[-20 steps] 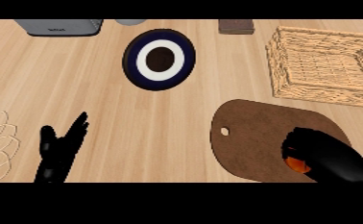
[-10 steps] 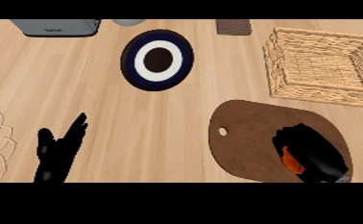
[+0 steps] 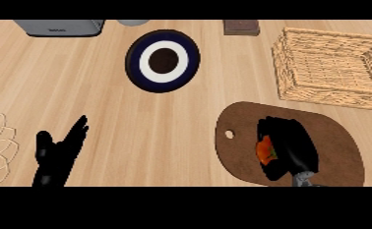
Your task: Pick the tomato from the cutting board and place it in the basket
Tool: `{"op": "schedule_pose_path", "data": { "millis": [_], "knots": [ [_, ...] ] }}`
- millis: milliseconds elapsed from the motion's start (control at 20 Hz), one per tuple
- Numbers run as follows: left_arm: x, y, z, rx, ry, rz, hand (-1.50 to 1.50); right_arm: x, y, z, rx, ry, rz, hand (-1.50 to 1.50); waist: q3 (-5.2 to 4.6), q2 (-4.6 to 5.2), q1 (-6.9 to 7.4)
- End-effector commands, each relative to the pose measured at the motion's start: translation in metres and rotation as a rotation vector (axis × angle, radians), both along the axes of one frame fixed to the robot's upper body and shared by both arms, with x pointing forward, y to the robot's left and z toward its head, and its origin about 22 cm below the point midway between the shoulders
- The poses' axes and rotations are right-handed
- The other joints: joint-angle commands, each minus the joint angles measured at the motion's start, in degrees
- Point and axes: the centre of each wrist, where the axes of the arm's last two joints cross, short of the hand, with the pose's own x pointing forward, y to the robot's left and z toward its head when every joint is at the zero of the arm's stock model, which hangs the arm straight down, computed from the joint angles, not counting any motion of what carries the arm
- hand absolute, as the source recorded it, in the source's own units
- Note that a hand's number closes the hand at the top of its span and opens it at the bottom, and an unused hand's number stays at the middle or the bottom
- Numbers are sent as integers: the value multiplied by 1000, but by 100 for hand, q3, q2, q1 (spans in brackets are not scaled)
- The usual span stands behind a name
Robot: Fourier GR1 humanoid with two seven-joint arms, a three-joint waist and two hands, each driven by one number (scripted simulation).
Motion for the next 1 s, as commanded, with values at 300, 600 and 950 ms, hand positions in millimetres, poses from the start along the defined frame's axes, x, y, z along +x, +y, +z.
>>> {"op": "schedule_pose_path", "data": {
  "millis": [300, 600, 950],
  "knots": [
    [-13, 4, -16, -8, 89, 21, 0, 1, 27, 106, 712, -430, -184, 150, 11, 14, -6],
    [-10, -4, -20, -11, 74, 12, 0, -11, 17, 189, 691, -552, -345, 150, 0, 21, -35],
    [9, 2, -15, -15, 83, 13, 0, 11, -23, 253, 711, -597, -450, 150, 8, 47, -22]
  ]
}}
